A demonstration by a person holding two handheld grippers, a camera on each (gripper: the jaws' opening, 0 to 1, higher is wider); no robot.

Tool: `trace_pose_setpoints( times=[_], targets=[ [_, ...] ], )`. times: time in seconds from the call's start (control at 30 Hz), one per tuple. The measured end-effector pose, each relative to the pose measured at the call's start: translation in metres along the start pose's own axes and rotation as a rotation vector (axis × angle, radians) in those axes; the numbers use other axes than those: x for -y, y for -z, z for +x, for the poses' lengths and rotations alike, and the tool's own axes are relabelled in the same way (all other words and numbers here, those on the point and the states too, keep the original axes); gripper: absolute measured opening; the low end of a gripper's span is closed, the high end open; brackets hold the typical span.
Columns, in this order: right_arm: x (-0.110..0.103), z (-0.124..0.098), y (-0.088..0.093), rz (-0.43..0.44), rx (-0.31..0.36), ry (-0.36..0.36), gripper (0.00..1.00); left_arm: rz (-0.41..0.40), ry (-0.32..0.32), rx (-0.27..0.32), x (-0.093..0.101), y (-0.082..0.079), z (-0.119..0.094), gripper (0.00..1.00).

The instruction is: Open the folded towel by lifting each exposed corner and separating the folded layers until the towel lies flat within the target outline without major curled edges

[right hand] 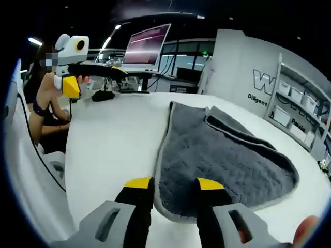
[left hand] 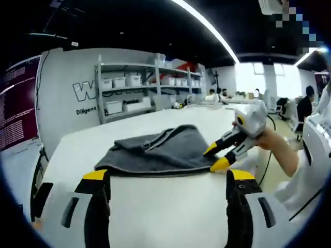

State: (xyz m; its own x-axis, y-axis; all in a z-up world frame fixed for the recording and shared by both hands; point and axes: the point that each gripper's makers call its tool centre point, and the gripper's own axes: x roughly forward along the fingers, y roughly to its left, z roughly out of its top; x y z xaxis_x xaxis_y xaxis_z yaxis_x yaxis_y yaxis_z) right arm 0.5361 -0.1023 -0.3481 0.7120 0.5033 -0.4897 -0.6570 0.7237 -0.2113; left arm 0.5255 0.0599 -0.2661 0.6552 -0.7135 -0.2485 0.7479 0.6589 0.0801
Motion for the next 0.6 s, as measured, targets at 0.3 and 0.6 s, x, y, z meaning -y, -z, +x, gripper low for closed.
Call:
trace_pose_setpoints(
  times=[0.3,0.6],
  targets=[
    [0.000,-0.028,0.015,-0.084,-0.052,0.015,0.04,-0.074,0.047,0.020,0.013,0.006,0.005,0.98],
    [0.024,-0.087,0.055,-0.117,-0.133,0.083,0.01,-0.074,0.015,0.032,0.004,0.005,0.001,0.96]
  ],
)
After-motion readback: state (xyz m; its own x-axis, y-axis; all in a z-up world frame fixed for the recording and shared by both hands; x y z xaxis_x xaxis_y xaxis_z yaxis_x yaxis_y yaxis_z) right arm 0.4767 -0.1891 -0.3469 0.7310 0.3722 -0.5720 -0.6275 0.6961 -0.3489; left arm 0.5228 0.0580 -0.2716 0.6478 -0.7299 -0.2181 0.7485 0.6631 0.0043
